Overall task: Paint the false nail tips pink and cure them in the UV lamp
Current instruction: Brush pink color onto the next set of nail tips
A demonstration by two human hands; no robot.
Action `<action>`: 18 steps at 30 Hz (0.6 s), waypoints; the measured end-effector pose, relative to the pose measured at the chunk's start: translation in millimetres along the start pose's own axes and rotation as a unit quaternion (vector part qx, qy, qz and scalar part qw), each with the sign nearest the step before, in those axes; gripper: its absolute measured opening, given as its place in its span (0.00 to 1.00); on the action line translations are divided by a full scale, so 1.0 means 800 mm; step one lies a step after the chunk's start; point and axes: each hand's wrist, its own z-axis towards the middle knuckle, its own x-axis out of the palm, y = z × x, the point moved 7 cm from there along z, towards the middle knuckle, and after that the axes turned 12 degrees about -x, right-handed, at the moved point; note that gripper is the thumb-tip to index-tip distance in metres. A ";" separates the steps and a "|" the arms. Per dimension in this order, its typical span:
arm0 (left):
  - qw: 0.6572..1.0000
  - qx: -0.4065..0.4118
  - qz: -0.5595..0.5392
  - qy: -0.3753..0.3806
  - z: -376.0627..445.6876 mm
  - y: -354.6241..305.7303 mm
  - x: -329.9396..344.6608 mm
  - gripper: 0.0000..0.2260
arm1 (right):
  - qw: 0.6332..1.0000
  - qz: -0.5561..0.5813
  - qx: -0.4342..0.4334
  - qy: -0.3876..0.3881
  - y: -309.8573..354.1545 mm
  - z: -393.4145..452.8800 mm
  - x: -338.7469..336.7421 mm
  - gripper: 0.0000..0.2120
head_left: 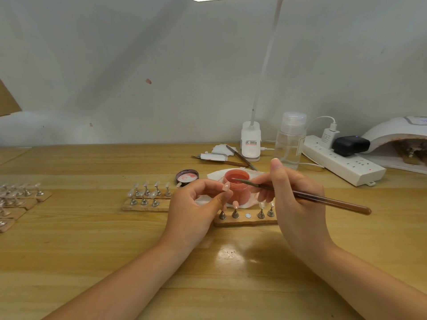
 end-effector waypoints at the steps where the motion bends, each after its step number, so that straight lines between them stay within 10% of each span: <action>1: 1.000 0.000 0.003 0.000 0.000 0.000 0.000 0.02 | 1.000 -0.001 0.002 0.008 0.000 0.000 0.002 0.16; 18: 1.000 0.004 0.009 0.001 0.000 -0.001 0.000 0.01 | 1.000 0.008 0.008 0.000 -0.003 -0.002 0.000 0.17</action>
